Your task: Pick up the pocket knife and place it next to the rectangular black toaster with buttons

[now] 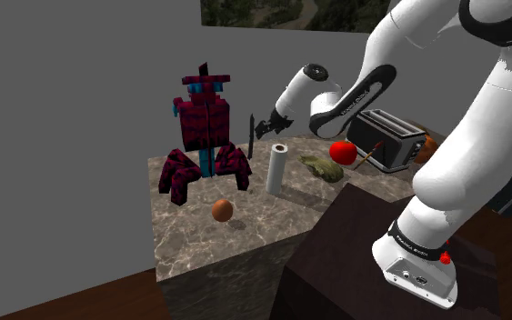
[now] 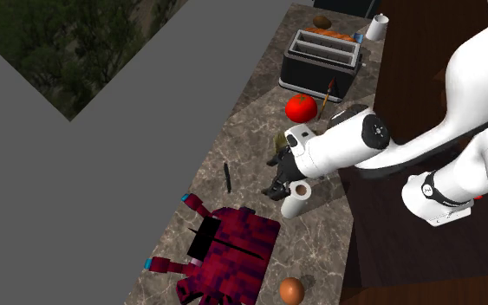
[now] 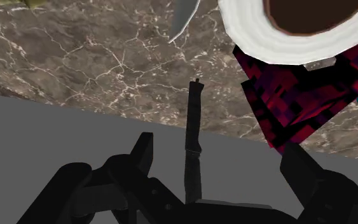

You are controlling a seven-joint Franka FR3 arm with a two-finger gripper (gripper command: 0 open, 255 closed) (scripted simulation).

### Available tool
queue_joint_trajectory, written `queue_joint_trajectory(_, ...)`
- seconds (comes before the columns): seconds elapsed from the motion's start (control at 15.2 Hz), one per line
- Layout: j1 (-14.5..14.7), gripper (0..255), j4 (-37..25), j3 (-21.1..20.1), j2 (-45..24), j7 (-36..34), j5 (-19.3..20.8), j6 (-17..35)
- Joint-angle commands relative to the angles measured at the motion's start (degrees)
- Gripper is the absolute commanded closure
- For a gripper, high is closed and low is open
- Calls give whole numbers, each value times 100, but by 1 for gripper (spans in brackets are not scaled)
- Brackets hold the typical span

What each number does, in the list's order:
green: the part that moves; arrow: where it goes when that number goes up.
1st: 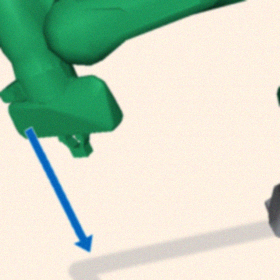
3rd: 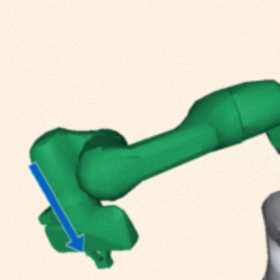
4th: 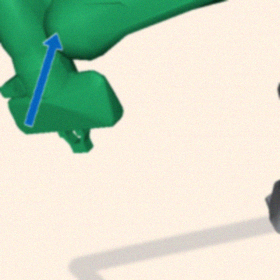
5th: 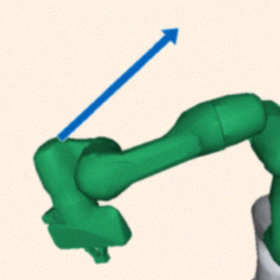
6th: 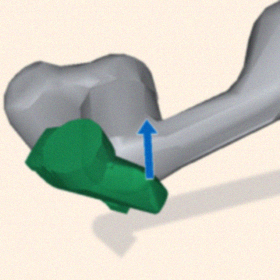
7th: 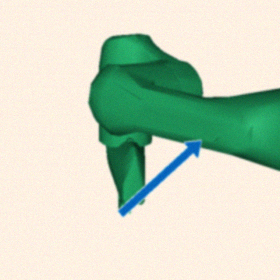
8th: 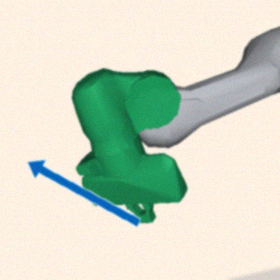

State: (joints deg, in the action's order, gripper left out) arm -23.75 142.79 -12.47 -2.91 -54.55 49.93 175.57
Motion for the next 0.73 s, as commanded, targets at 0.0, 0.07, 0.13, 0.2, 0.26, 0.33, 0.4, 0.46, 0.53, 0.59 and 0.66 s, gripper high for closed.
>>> queue_joint_trajectory(0.0,219,0,-636,421,-562,-2125,2228,97)
queue_joint_trajectory(0.07,459,0,-955,701,-803,-2900,2964,108)
queue_joint_trajectory(0.13,635,0,-1270,898,-1035,-3616,3622,105)
queue_joint_trajectory(0.2,785,0,-1576,1057,-1257,-4273,4206,92)
queue_joint_trajectory(0.26,853,0,-1871,1124,-1471,-4866,4727,56)
queue_joint_trajectory(0.33,869,0,-2151,1130,-1677,-5385,5180,-1)
queue_joint_trajectory(0.4,828,0,-2300,1079,-1788,-5635,5405,-51)
queue_joint_trajectory(0.46,791,0,-2386,1040,-1882,-5686,5467,-64)
queue_joint_trajectory(0.53,779,0,-2474,1028,-1976,-5737,5525,-70)
queue_joint_trajectory(0.59,768,0,-2562,1018,-2070,-5784,5579,-75)
queue_joint_trajectory(0.66,756,0,-2649,1006,-2163,-5827,5629,-81)
